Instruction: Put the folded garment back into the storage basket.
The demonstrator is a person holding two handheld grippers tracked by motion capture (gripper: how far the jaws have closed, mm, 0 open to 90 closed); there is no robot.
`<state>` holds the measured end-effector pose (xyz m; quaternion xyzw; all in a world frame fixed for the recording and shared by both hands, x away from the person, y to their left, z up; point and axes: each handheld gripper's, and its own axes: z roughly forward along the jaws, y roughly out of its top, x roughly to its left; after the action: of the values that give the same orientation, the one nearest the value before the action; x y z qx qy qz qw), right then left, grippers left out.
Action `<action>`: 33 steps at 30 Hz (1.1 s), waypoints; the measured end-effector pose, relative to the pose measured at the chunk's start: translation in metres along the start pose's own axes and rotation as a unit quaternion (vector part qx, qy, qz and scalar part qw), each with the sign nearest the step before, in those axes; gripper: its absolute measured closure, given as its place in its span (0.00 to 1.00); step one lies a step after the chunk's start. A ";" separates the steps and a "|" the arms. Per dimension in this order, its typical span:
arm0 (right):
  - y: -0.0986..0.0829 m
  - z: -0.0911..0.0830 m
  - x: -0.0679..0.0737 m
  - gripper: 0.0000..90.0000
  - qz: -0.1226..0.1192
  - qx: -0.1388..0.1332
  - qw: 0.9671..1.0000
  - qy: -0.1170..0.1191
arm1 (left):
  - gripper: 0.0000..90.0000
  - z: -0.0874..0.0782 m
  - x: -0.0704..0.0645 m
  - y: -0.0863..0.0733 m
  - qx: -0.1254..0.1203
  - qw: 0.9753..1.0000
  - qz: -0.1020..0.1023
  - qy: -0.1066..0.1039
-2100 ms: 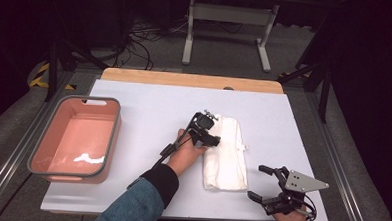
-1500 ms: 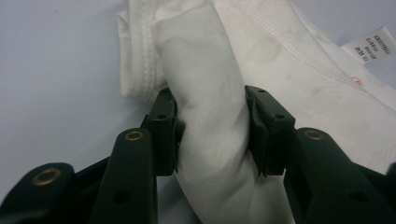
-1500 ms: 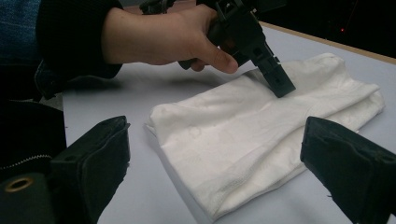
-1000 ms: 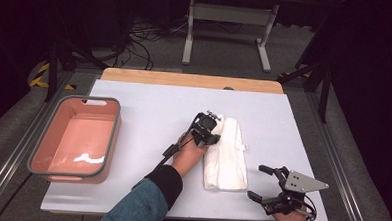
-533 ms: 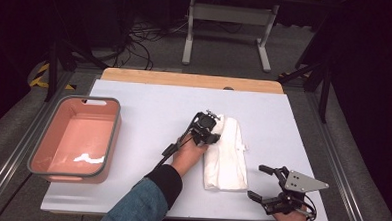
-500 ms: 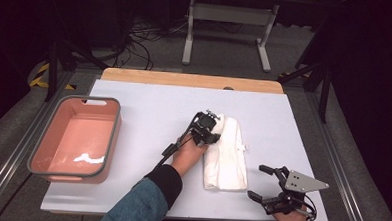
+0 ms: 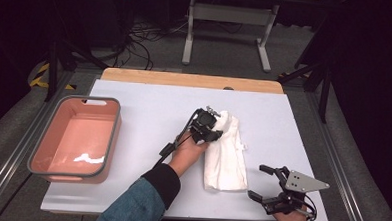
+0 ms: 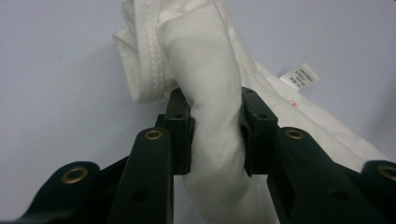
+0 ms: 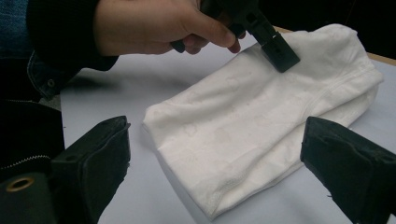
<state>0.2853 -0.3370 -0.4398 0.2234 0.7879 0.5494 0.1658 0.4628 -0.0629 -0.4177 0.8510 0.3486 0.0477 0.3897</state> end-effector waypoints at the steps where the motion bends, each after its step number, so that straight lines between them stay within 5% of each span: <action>1: 0.000 0.000 0.000 0.10 0.000 0.001 1.000 -0.001 | 0.78 -0.003 -0.001 0.001 -0.004 1.000 0.003 0.001; 12: 0.000 -0.001 0.000 0.10 0.000 -0.001 1.000 -0.001 | 0.78 -0.032 -0.022 0.011 -0.040 0.998 0.047 0.013; 28: 0.000 0.000 0.001 0.10 -0.001 -0.002 1.000 0.000 | 0.78 -0.068 -0.036 0.021 -0.078 0.995 0.066 -0.013; 33: 0.001 -0.001 0.001 0.10 -0.002 -0.002 1.000 0.000 | 0.78 -0.082 -0.036 0.021 -0.110 0.990 0.075 -0.035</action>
<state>0.2843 -0.3369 -0.4389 0.2216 0.7871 0.5507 0.1678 0.4183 -0.0430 -0.3395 0.8278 0.2622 0.0849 0.4886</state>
